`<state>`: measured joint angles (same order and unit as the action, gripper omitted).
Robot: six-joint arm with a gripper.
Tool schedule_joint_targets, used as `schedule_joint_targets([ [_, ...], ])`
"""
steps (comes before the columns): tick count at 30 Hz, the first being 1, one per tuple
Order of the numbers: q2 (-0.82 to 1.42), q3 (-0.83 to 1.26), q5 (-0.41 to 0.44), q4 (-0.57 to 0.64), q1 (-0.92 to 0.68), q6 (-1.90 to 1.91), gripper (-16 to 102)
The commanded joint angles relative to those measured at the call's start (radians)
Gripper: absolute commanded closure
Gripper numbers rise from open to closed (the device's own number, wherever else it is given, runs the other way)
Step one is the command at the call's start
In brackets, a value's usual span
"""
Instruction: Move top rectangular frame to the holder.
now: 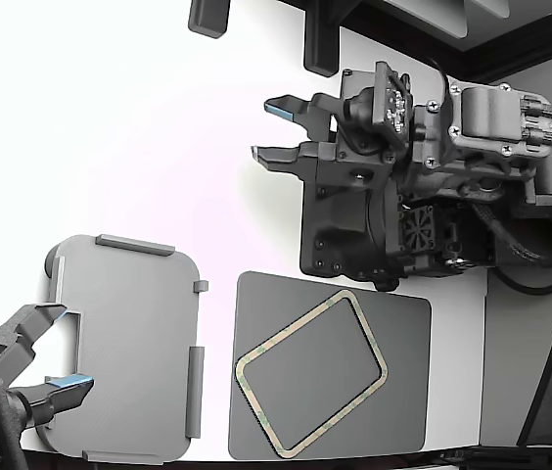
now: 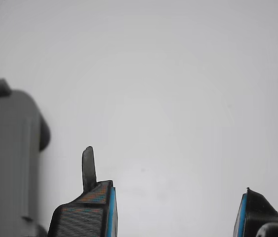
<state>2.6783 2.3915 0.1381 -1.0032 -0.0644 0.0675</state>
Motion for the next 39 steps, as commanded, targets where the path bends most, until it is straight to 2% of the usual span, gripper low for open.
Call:
schedule_joint_targets([
  [1,-0.135,-0.199,-0.002,-0.06,-0.058,-0.058,-14],
  [5,-0.272,-0.376,-0.023,-0.179,-0.19,-0.178,-14],
  [7,-0.298,-0.42,-0.031,-0.206,-0.287,-0.252,-11],
  [10,-0.33,-0.462,-0.055,-0.239,-0.419,-0.337,-13],
  [15,-0.434,-0.532,-0.015,-0.298,-0.629,-0.39,-14],
  [20,-0.575,-0.607,-0.026,-0.307,-0.732,-0.391,-12],
  [25,-0.752,-0.721,-0.058,-0.385,-0.818,-0.454,-12],
  [31,-0.894,-0.802,-0.008,-0.503,-0.916,-0.611,-10],
  [34,-0.96,-0.842,0.025,-0.561,-0.951,-0.657,-1],
  [36,-1.017,-0.882,0.017,-0.583,-0.962,-0.687,1],
  [39,-1.088,-0.914,0.002,-0.592,-0.976,-0.764,-1],
])
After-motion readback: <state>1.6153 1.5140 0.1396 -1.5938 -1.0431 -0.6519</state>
